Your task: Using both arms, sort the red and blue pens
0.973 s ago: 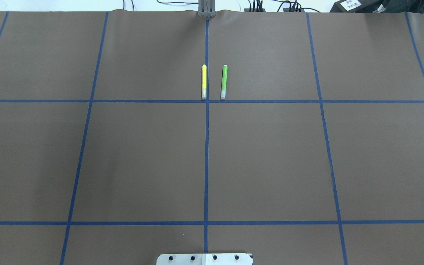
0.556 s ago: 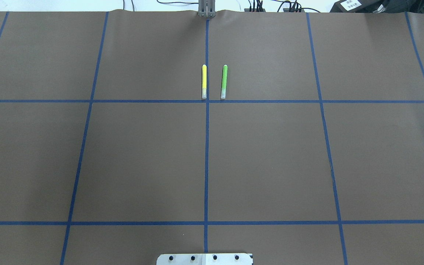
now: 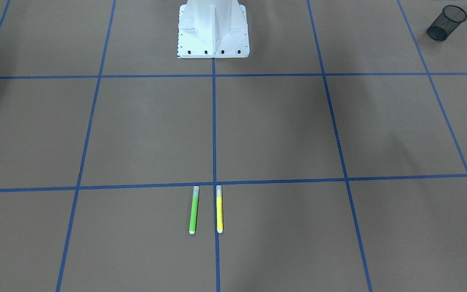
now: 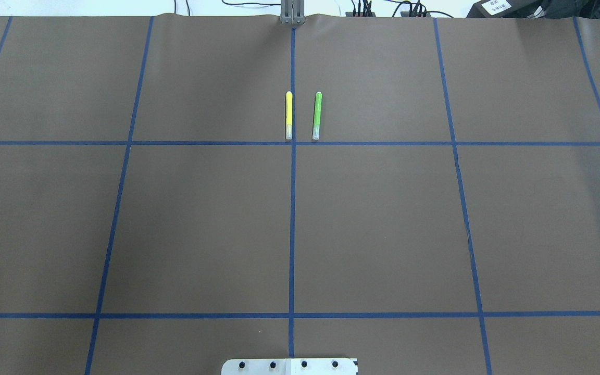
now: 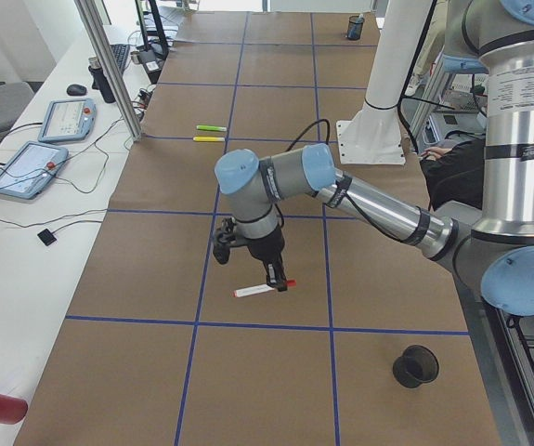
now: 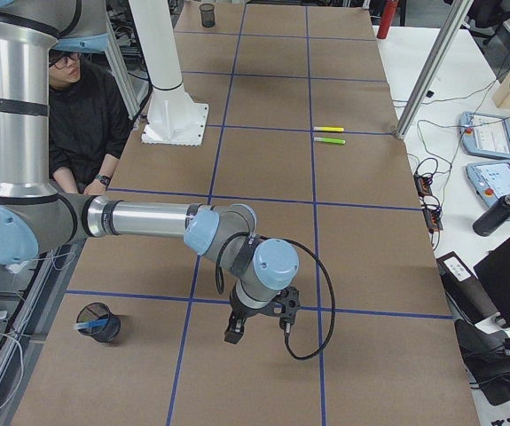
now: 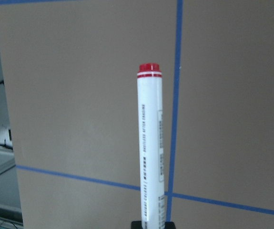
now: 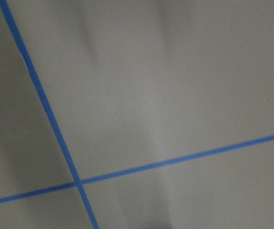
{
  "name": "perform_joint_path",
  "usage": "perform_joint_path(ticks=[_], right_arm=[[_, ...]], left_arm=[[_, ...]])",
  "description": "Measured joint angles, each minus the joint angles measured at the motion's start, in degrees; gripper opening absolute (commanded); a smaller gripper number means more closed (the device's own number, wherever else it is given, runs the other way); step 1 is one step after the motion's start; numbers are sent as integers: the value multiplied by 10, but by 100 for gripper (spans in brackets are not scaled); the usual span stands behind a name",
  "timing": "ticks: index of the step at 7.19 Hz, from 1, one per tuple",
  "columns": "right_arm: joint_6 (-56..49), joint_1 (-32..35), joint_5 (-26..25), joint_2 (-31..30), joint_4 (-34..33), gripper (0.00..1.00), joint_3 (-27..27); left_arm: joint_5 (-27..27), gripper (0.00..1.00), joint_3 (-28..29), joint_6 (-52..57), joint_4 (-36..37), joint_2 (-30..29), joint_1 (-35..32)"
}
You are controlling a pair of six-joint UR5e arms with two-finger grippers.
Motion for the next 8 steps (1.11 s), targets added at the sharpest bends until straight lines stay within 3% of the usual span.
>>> perform_joint_path(ticks=[2, 4, 6, 8], right_arm=[[67, -22, 15, 1, 109, 100, 2], [85, -31, 53, 4, 145, 100, 4], [88, -36, 74, 3, 150, 100, 20], [88, -37, 77, -2, 150, 100, 34]], left_arm=[[-3, 0, 4, 18, 1, 100, -35], [-5, 0, 52, 79, 2, 169, -81], [-5, 0, 138, 105, 31, 190, -135], [-5, 0, 158, 161, 137, 191, -174]])
